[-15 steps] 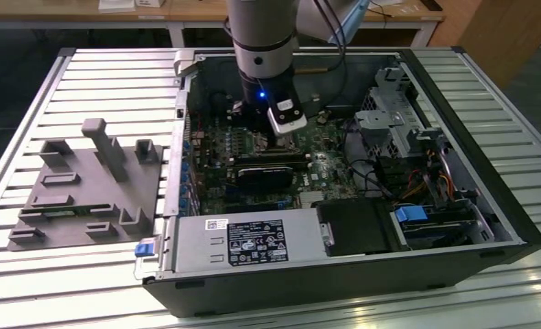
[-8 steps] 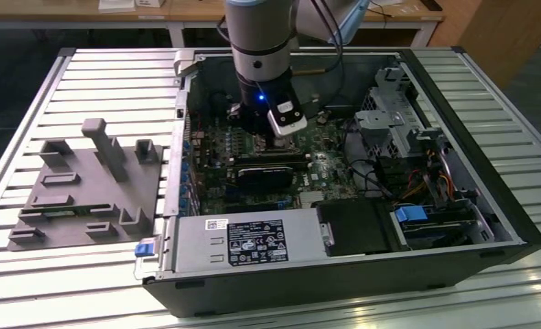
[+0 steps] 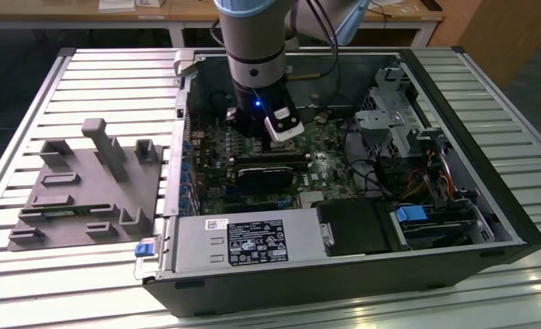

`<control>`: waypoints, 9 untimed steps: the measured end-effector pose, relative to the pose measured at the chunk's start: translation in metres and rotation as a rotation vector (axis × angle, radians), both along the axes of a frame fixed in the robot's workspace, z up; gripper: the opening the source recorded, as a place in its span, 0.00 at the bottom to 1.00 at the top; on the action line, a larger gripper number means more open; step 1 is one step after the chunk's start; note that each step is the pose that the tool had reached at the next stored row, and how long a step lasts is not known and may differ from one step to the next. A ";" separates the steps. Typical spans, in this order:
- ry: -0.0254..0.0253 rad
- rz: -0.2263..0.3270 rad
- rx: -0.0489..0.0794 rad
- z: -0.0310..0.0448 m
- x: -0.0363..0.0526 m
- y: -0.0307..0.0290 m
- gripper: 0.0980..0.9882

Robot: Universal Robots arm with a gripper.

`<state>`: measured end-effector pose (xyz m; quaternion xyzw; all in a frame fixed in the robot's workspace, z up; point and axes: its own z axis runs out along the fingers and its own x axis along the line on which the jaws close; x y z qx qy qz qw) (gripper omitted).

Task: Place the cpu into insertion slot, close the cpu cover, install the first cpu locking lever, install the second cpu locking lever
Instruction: 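Install the second cpu locking lever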

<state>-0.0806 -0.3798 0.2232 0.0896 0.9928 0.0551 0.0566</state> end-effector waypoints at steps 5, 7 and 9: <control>0.0001 0.002 0.039 -0.0018 -0.0009 -0.0055 0.00; 0.0000 0.002 0.058 -0.0026 -0.0018 -0.0075 0.00; 0.0000 0.002 0.071 -0.0038 -0.0028 -0.0094 0.00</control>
